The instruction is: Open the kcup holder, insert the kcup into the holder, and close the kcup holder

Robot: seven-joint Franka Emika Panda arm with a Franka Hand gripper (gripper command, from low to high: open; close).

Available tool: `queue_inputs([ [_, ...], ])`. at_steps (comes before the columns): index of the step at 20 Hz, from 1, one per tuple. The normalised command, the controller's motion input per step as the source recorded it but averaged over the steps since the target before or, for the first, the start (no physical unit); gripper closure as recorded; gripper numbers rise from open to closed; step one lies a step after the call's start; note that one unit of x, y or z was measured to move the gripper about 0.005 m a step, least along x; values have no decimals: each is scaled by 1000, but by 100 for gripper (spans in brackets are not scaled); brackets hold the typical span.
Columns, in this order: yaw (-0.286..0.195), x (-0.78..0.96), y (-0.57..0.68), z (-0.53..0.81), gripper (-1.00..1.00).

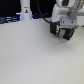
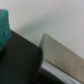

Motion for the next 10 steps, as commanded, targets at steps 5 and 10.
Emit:
queue_inputs([
  [5,46,-770,571,13,-100],
  [10,-2,-996,519,2,-100],
])
